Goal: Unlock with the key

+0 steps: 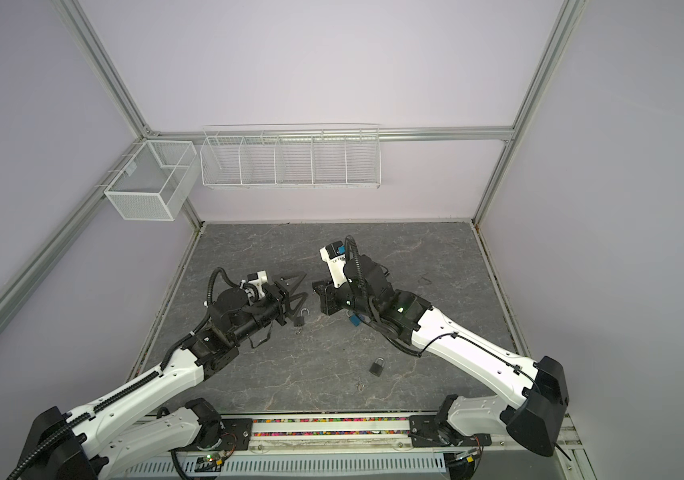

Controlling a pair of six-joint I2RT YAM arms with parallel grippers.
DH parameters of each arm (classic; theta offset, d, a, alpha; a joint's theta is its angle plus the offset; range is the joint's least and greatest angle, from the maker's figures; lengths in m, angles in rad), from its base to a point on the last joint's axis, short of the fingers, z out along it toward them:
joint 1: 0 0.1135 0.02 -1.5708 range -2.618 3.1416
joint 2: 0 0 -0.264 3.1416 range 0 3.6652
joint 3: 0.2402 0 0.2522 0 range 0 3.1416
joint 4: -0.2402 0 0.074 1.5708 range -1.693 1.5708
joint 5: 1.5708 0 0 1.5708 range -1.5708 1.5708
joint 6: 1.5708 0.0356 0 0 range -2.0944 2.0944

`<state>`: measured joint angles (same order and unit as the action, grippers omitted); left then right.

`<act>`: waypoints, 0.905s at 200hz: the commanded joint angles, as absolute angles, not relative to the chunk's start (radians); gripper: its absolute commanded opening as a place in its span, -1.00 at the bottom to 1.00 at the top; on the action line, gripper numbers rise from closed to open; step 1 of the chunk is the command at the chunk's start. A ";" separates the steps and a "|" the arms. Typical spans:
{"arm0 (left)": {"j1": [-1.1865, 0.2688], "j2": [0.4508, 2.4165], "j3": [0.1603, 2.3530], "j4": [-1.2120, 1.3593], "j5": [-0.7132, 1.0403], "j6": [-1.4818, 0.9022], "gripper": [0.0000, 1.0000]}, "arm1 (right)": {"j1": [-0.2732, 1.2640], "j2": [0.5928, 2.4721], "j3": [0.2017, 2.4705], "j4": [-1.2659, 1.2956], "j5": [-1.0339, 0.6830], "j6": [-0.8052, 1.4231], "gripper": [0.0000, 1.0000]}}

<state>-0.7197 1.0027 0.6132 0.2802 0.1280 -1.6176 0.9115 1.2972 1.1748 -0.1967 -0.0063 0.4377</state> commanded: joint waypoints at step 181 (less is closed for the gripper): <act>-0.762 0.969 0.563 0.448 -0.073 -1.891 0.24 | 0.930 1.364 1.174 0.048 -0.019 0.470 -0.86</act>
